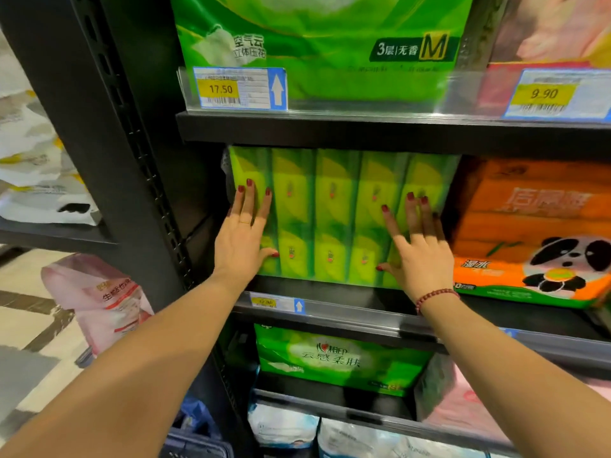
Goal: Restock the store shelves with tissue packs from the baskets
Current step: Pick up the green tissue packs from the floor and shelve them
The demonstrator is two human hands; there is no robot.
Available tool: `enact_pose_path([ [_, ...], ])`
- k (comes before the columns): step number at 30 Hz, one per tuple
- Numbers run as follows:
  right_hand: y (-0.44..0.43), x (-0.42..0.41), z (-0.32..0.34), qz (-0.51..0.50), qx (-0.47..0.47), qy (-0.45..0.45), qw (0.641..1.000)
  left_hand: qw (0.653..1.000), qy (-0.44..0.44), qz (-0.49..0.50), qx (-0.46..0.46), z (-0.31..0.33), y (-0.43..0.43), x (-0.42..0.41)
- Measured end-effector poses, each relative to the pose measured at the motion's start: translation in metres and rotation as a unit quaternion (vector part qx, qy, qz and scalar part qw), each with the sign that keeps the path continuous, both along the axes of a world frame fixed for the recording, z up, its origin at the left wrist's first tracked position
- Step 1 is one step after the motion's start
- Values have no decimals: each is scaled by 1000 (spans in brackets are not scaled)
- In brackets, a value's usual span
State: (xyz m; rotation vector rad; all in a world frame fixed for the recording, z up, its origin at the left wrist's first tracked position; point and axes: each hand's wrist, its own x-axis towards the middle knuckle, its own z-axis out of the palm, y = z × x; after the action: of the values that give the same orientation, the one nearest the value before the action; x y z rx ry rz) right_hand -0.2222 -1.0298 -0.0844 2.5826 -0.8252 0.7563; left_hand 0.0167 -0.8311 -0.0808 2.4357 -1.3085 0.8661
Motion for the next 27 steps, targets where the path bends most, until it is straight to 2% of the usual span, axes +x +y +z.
enact_pose_path([
  [4, -22, 15, -6, 30, -8, -35, 999, 1000, 17, -19, -18, -4, -18, 15],
  [7, -35, 28, -8, 17, 7, -29, 999, 996, 45, -62, -51, -5, -31, 28],
  [12, -52, 43, -7, -18, 25, 2, 1000, 997, 73, -38, -4, -3, -55, 46],
  [18, -59, 48, -17, 23, 1, -70, 997, 996, 73, -52, -17, -14, -61, 59],
  [23, -52, 46, -12, 22, -6, -79, 997, 994, 90, -55, -6, -11, -59, 57],
  [27, -44, 35, 0, 16, 12, -32, 999, 991, 121, -51, 17, -2, -57, 48],
])
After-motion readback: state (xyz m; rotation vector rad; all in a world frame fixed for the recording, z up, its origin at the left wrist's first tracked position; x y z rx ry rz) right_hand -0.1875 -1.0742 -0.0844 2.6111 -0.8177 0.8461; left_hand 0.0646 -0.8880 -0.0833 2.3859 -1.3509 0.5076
